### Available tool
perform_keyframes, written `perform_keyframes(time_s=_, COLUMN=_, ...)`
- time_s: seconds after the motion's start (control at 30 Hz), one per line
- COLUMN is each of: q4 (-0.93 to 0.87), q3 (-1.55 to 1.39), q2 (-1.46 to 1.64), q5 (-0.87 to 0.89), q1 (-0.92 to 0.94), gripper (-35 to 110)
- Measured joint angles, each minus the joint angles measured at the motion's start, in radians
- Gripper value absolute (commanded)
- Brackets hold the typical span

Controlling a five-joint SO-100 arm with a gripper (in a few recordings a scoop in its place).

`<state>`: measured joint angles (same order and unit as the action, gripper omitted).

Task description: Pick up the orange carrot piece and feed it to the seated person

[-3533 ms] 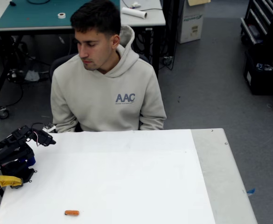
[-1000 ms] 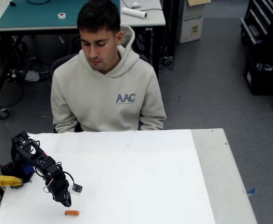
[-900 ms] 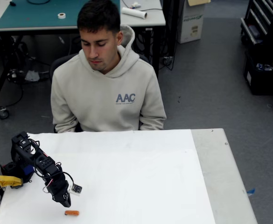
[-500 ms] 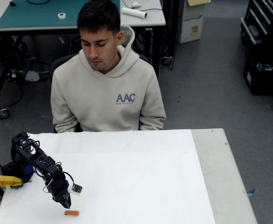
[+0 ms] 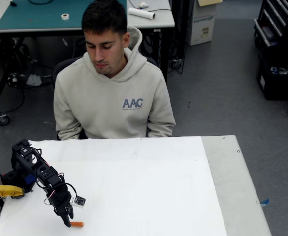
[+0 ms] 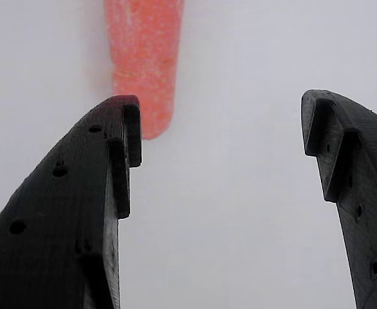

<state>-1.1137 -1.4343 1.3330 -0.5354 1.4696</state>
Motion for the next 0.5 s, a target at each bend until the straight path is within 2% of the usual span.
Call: perform_keyframes(time_s=0.5, q4=0.000, q3=0.018, q2=-0.094, q5=0.000, q1=-0.006, gripper=19)
